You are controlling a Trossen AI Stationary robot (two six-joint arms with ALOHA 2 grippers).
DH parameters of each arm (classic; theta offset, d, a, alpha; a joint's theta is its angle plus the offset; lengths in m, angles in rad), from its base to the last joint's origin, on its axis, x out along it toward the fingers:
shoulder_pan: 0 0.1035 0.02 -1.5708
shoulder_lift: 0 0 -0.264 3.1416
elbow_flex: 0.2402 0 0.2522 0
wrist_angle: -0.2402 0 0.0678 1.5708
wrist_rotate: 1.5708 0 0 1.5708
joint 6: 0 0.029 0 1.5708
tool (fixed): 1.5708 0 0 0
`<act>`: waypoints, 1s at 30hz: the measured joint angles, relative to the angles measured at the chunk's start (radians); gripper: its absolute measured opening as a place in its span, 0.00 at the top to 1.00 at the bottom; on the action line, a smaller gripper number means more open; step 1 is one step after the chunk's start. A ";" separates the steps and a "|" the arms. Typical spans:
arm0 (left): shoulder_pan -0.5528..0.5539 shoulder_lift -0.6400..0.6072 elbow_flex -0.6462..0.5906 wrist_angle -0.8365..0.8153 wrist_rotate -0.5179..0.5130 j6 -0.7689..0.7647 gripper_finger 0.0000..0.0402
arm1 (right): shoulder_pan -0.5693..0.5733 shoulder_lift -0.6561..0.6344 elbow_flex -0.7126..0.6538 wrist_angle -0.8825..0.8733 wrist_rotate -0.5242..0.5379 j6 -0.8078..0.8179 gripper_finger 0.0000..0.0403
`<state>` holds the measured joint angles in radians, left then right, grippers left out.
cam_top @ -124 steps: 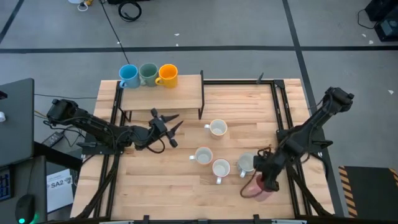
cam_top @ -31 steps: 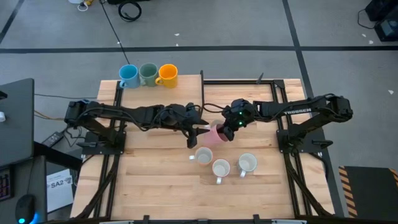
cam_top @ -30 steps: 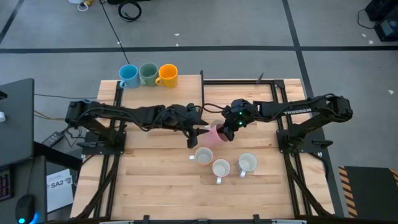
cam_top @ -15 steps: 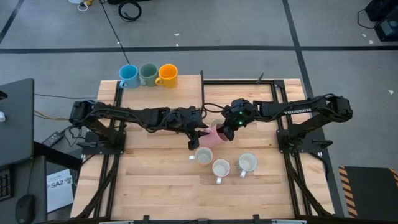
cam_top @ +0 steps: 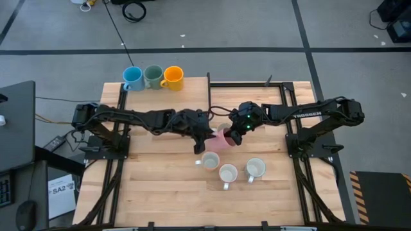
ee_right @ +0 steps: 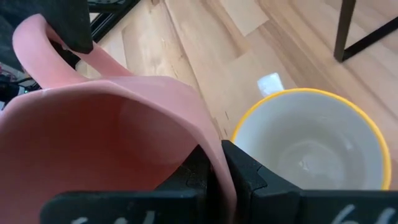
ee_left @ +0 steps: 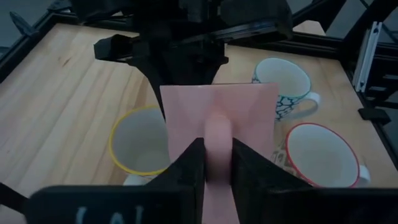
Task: Place coffee mugs
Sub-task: Put the pink mug on the shelf
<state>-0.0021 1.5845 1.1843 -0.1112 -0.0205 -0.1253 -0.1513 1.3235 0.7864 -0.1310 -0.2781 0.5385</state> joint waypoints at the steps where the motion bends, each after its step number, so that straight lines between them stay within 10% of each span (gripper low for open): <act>1: 0.000 0.000 0.000 0.000 0.002 0.000 0.86 | 0.000 0.000 0.000 0.000 0.003 0.000 0.92; 30: 0.000 0.000 0.000 0.000 -0.001 -0.002 0.86 | 0.000 0.000 0.000 0.008 -0.015 0.002 0.76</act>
<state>-0.0017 1.5841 1.1843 -0.1108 -0.0216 -0.1274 -0.1509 1.3231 0.7860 -0.1235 -0.2932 0.5404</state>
